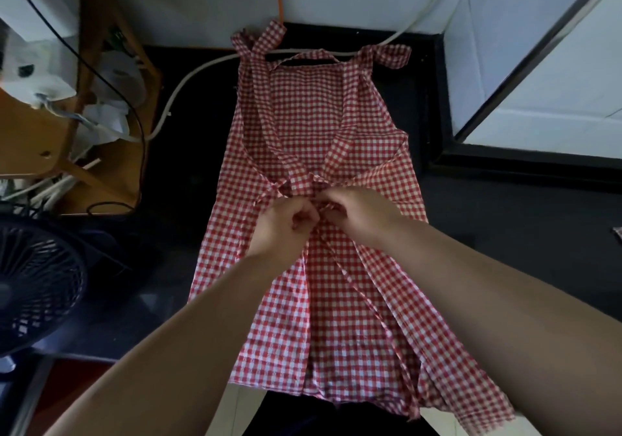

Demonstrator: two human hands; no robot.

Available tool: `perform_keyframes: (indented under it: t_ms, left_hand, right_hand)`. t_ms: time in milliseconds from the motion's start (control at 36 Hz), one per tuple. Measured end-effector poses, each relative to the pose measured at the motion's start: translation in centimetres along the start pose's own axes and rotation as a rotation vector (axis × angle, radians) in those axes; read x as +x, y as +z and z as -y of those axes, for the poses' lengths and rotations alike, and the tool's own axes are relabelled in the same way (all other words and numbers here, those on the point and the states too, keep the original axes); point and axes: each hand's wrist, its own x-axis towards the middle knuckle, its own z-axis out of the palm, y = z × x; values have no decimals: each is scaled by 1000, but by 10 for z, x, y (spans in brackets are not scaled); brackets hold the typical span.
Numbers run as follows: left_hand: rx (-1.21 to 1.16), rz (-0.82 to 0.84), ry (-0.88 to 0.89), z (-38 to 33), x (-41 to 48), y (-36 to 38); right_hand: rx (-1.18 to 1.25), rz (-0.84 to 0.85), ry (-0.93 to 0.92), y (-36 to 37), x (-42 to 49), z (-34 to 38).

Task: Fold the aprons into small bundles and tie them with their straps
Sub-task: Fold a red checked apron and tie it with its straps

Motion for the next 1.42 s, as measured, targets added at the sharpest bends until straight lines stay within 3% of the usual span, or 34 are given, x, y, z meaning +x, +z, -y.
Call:
perform_keyframes:
  t_ms: [139, 306, 444, 528, 611, 667, 750, 861, 944, 1000, 1056, 1139, 1194, 1250, 1333, 1417]
  left_hand:
    - [134, -7, 15, 3, -1, 2]
    - [248, -16, 121, -9, -6, 12]
    - [344, -4, 47, -19, -5, 17]
    - [420, 52, -83, -31, -2, 18]
    - [455, 119, -112, -40, 3, 21]
    - [424, 132, -114, -41, 6, 20]
    - [288, 129, -99, -36, 14, 18]
    - [-204, 127, -214, -38, 17, 1]
    - [-758, 54, -440, -41, 17, -19]
    - [-923, -83, -567, -37, 17, -34]
    - [-736, -275, -641, -22, 18, -52]
    - [-205, -477, -707, 9, 17, -74]
    - [106, -523, -758, 18, 10, -81]
    - [414, -505, -609, 16, -3, -79]
    - [528, -209, -165, 22, -11, -66]
    - [463, 233, -87, 26, -18, -46]
  right_hand:
    - [39, -222, 36, -6, -4, 12]
    - [-99, -336, 77, -27, -21, 10]
    - [-161, -454, 248, -44, -39, 2]
    - [-43, -517, 475, -55, -46, -4]
    - [133, -385, 725, -56, -52, -8]
    - [164, -246, 775, -50, -53, -9]
    - [144, -166, 627, -36, -49, -4]
    - [70, 172, 387, -24, -49, 13]
    - [17, 283, 430, -18, -43, 15]
    - [8, 298, 466, -13, -35, 13]
    - [-5, 304, 478, -10, -30, 14]
    - [-18, 269, 490, -9, -29, 14]
    - [-55, 240, 493, -5, -28, 17]
    - [-112, 224, 500, -1, -26, 19]
    - [-160, 226, 508, 2, -21, 19]
    - [-197, 242, 517, 4, -18, 12]
